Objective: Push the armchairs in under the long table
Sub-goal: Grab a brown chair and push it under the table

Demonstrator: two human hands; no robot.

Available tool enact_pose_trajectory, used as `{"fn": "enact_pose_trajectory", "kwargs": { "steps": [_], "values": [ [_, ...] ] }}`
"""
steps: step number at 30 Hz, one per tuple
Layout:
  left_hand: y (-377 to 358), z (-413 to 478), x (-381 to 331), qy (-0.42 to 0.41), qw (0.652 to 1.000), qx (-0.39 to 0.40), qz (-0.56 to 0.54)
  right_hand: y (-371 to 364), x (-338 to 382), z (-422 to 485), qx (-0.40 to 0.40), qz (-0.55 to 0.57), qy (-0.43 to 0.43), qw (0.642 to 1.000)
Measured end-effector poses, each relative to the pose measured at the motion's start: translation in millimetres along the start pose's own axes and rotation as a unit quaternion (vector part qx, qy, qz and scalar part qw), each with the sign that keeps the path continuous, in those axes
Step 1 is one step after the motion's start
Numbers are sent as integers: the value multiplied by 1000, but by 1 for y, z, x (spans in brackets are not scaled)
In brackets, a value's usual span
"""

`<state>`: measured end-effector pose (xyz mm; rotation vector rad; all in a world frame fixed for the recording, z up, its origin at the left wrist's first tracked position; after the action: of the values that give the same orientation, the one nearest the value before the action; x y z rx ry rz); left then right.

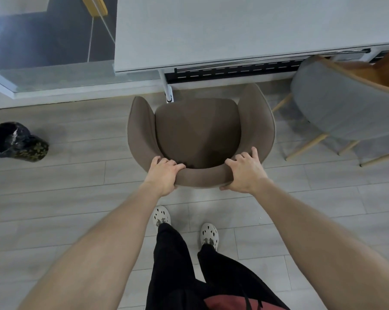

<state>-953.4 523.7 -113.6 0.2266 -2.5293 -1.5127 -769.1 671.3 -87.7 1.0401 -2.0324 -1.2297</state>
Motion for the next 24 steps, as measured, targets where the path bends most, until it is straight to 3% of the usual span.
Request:
{"fn": "enact_pose_trajectory", "kwargs": {
  "steps": [13, 24],
  "values": [
    [2, 18, 9, -2, 1000, -6, -2, -3, -11, 20, 1, 80, 4, 997],
    [-3, 2, 1, 1, 1000, 3, -5, -7, -3, 2, 2, 81, 2, 997]
  ]
}}
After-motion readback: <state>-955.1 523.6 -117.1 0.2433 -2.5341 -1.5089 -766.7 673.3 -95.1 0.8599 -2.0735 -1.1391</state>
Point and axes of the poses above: each hand's wrist, its own z-axis towards the middle knuckle, its own y-axis out of the back of the hand, x = y × z, the point moved 10 cm from there along z, towards the middle knuckle, and after that the axes turned 7 degrees about z, right-handed, at the moved point
